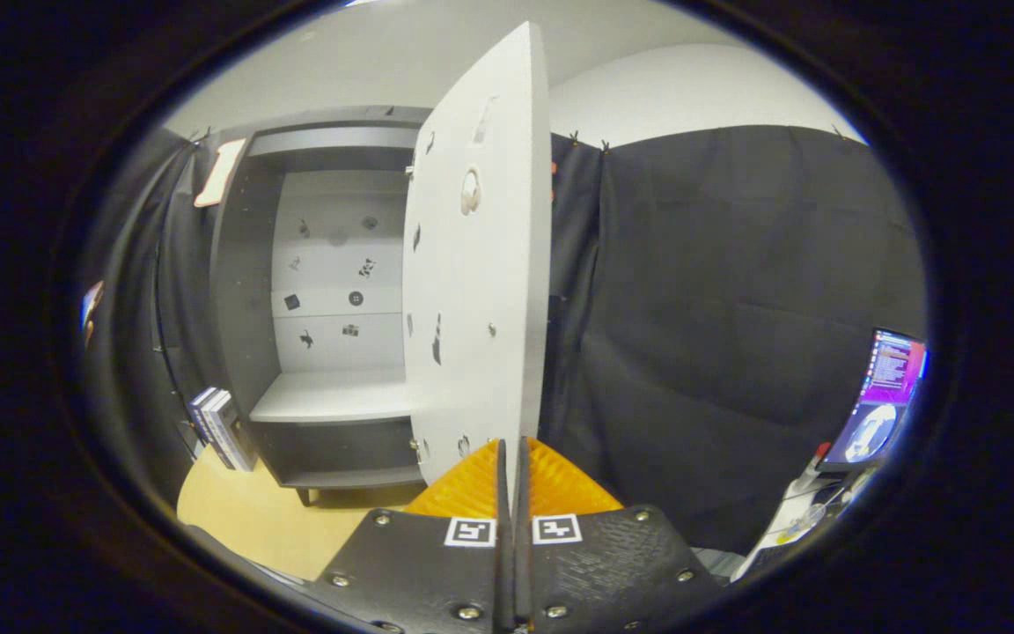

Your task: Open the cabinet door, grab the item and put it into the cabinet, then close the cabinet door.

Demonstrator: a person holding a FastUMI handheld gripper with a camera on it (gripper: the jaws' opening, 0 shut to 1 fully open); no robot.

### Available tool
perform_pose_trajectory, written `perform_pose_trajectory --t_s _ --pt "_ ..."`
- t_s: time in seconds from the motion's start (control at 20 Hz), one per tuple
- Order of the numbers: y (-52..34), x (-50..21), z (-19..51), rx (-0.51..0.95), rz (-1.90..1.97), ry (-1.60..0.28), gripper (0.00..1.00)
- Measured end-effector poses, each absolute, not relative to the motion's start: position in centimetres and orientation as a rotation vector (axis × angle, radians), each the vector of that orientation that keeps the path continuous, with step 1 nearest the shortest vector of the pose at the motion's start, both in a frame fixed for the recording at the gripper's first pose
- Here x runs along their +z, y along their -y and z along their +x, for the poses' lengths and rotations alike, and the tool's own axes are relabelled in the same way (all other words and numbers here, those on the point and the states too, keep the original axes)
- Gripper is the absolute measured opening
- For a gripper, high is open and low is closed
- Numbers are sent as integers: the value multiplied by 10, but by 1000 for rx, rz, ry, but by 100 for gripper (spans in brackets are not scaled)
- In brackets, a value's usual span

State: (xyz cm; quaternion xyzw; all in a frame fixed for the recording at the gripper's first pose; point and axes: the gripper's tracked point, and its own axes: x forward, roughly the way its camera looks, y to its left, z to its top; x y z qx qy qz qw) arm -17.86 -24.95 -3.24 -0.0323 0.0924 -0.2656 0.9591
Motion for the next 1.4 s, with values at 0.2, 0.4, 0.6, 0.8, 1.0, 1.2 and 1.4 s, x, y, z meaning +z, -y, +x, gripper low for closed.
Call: perform_pose_trajectory --t_s 0.2,0.4,0.6,0.8,1.0,1.2,1.4 --pt "228 -38 -168 -487 -55 -187 1" --pt "202 -55 -146 -415 -67 -217 1" --pt "188 -93 -128 -380 -60 -287 1" --pt "187 -149 -108 -366 -58 -379 16" --pt "189 -210 -100 -362 -26 -484 41" --pt "190 -283 -100 -351 -5 -629 75" --pt "189 -347 -104 -359 2 -754 85"
